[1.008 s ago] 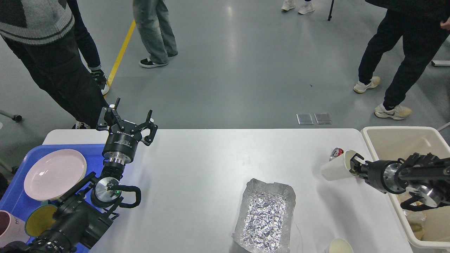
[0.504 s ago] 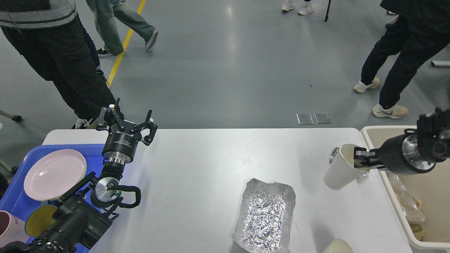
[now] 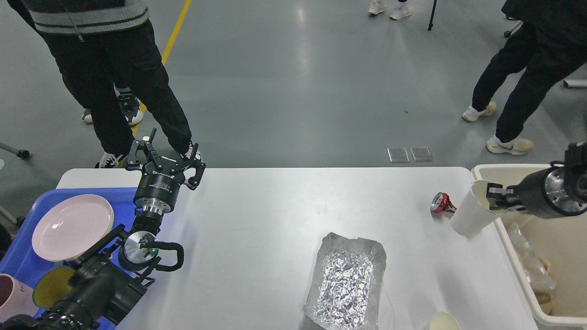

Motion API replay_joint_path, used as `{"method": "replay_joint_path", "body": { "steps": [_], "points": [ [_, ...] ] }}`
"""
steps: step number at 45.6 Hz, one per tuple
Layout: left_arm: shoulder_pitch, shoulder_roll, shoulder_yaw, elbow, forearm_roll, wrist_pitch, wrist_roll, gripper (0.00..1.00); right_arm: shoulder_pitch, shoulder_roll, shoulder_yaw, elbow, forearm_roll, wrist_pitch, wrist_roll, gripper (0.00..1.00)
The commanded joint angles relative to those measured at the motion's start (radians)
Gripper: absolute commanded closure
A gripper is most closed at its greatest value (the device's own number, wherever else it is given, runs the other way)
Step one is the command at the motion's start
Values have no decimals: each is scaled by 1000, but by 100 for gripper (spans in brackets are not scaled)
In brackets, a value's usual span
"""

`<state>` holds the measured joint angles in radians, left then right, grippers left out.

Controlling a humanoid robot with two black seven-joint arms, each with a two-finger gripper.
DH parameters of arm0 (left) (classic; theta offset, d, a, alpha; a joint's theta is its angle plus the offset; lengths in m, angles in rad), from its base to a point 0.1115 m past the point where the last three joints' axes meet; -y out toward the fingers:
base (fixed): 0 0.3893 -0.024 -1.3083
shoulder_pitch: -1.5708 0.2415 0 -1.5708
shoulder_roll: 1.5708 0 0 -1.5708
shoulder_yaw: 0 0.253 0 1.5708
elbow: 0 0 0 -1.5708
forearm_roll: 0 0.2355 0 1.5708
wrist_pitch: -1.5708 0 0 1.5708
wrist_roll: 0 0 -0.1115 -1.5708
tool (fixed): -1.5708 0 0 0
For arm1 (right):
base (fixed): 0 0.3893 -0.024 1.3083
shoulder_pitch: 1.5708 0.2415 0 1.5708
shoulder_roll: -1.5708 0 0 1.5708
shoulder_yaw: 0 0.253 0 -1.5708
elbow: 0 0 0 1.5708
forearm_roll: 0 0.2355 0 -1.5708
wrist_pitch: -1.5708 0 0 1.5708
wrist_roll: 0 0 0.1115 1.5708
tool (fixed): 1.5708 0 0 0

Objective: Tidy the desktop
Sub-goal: 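Carry the paper cup into the beige bin and release, then move the right gripper to the red can and grasp it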

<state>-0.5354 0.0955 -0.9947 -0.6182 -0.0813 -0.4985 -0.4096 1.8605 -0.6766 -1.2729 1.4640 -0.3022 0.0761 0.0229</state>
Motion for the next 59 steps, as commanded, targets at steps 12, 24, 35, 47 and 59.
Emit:
{"method": "replay_joint_path", "body": {
  "steps": [12,24,35,47,59],
  "points": [
    [0,1,-1,0,0,0,0,4,-694,-14,179,-709,32,-222,-3,100],
    [-1,0,-1,0,0,0,0,4,-1156,164,483,-1256,160,-274,-9,72],
    [0,1,1,0,2,0,0,4,-1285,249,366,-1412,169,-269,-11,0],
    [0,1,1,0,0,0,0,4,-1279,256,368,-1426,230,-274,-11,0],
    [0,1,1,0,0,0,0,4,-1146,247,371,-1424,307,-141,-29,0]
  ]
}}
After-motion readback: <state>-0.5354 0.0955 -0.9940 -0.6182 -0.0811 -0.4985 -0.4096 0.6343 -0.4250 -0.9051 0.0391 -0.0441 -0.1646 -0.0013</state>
